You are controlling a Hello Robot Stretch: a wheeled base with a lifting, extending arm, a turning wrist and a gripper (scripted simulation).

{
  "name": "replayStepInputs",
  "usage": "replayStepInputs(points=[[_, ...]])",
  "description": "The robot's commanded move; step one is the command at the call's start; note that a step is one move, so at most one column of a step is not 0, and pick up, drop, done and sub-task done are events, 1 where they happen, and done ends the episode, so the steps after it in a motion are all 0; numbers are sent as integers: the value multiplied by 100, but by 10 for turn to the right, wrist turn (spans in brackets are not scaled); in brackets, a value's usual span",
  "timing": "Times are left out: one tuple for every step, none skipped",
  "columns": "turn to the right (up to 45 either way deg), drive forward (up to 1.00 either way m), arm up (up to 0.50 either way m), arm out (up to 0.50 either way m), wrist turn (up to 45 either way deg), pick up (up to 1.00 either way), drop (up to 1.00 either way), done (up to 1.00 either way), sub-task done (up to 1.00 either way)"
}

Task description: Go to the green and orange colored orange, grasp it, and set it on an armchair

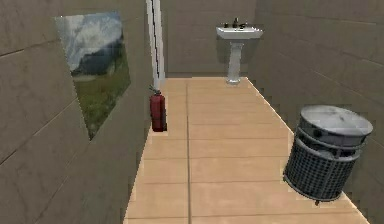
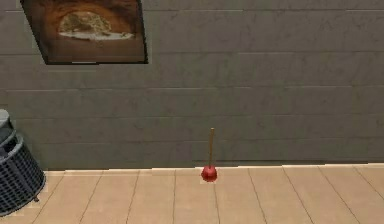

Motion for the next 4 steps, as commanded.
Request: replayStepInputs(points=[[450, 0, 0, 0, 0, 0, 0, 0, 0], [420, 0, 0, 0, 0, 0, 0, 0, 0], [30, 0, 0, 0, 0, 0, 0, 0, 0], [0, 5, 0, 0, 0, 0, 0, 0, 0]])
